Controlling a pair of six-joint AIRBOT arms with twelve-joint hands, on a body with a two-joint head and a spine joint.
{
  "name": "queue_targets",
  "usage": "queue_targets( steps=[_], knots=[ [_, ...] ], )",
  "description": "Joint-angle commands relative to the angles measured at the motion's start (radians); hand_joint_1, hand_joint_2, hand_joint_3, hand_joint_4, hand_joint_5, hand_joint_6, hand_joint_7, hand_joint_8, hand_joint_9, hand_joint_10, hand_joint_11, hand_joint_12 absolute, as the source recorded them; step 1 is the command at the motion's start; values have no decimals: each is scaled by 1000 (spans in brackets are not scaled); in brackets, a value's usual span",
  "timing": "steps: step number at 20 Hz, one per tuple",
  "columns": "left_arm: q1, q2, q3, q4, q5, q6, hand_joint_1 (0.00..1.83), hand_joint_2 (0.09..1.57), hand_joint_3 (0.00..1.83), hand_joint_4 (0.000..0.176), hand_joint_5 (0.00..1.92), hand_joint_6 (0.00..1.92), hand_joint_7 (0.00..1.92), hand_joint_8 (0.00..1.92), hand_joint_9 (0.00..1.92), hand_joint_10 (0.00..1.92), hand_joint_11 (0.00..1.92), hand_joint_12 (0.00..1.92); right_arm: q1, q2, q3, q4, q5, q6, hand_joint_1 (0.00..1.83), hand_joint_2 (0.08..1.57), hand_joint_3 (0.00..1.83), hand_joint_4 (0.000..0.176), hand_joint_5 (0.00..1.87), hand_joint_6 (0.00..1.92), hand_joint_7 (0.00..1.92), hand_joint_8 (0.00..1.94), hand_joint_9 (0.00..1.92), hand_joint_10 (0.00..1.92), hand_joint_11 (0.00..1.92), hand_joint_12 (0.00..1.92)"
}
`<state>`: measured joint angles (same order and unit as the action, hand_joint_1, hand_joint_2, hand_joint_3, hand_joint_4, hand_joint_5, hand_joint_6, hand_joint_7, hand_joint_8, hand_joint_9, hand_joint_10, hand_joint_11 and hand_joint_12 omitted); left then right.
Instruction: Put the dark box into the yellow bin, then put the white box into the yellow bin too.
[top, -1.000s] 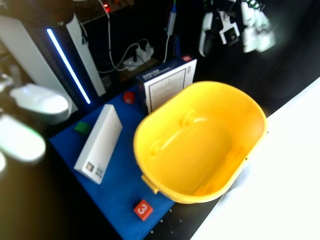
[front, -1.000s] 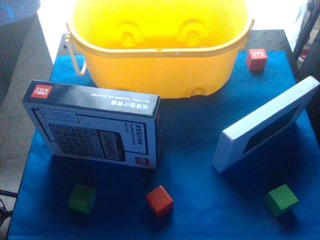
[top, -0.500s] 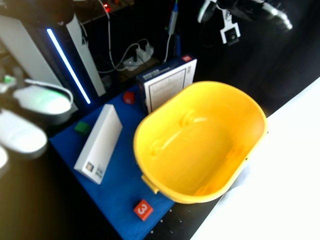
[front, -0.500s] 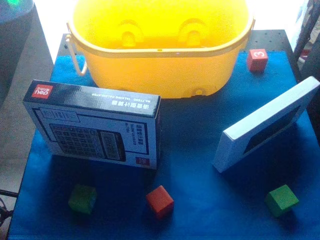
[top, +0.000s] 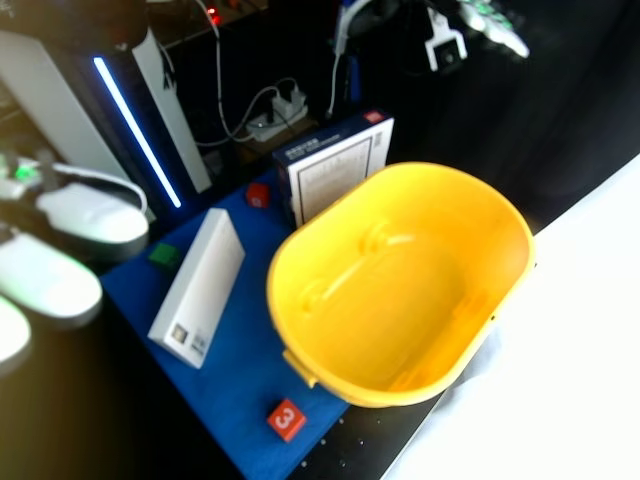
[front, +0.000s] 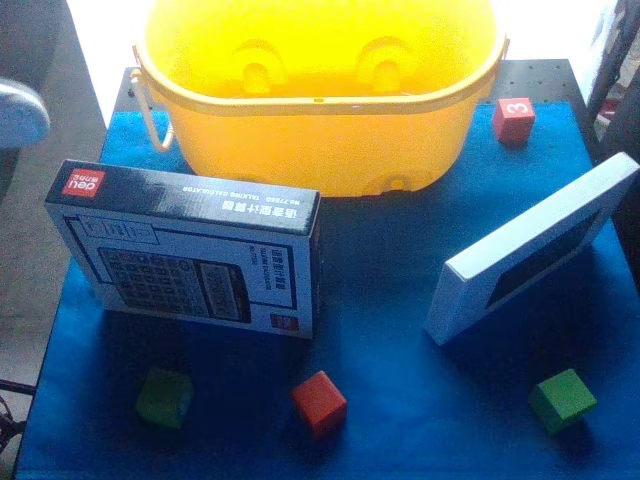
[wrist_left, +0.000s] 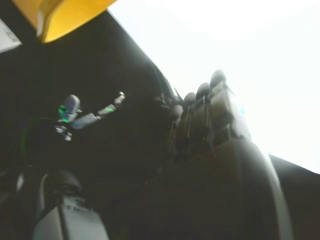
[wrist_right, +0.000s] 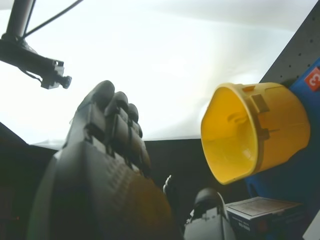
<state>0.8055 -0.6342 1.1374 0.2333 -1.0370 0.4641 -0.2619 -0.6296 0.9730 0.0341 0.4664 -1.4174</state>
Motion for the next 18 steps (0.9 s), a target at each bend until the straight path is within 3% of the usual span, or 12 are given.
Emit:
queue_targets(
  steps=[1,3,4,5,6,9,10,11,13,14,15,18],
  knots=[
    [-4,10,-5,-41,-109,-6,321,733,4,2,90,3,122,9,137,26,108,54,8,1,5,6,128,-4,7,956,5,0,91,4,265,4,244,6,0,524],
    [3,20,-26,-10,-103,-6,253,853,15,0,71,2,115,7,140,12,90,73,8,1,5,9,128,-4,0,964,3,0,89,1,263,0,245,2,0,530],
    [3,20,-28,-2,-96,-6,400,899,31,0,87,8,131,12,146,13,102,82,8,1,5,9,128,-4,0,952,0,0,80,0,250,0,236,1,0,511],
    [2,20,-32,10,-85,-6,435,1060,33,0,114,4,169,6,183,9,126,116,8,0,5,9,128,-4,0,943,0,0,78,0,244,0,228,0,0,494],
    [2,20,-33,20,-76,-6,265,1369,40,0,133,3,185,3,202,5,123,148,8,-1,5,9,129,-4,0,930,0,0,83,2,249,2,230,2,0,491],
    [2,20,-37,44,-47,-6,615,833,0,0,63,3,114,3,162,5,0,474,8,-2,6,10,129,-4,0,921,0,0,85,3,247,1,231,2,0,493],
    [2,20,-38,56,-36,-15,711,745,0,23,80,5,127,4,178,7,0,538,8,-3,6,10,129,-4,0,921,0,0,76,0,239,0,228,0,0,488],
    [2,20,-38,70,-26,-28,715,719,0,27,62,0,117,0,172,3,0,550,8,-3,6,10,129,-4,0,921,0,0,75,0,238,0,227,0,0,488],
    [1,20,-41,94,-11,-48,730,667,0,0,56,2,124,1,192,4,0,600,8,-5,6,10,129,-4,0,946,4,0,71,1,240,1,230,1,0,488],
    [1,19,-43,105,-4,-53,670,687,0,0,72,5,137,4,205,7,0,623,8,-5,6,10,129,-4,0,940,1,0,75,2,241,2,232,2,0,490],
    [1,19,-46,120,7,-59,681,651,0,24,81,3,147,2,210,3,2,656,8,-6,6,10,129,-4,0,936,0,0,74,2,237,0,230,1,0,486],
    [1,13,-51,152,27,-76,694,626,0,38,41,0,97,0,168,0,0,616,8,-9,7,10,129,-4,0,925,0,0,79,3,246,3,234,2,0,502]
  ],
)
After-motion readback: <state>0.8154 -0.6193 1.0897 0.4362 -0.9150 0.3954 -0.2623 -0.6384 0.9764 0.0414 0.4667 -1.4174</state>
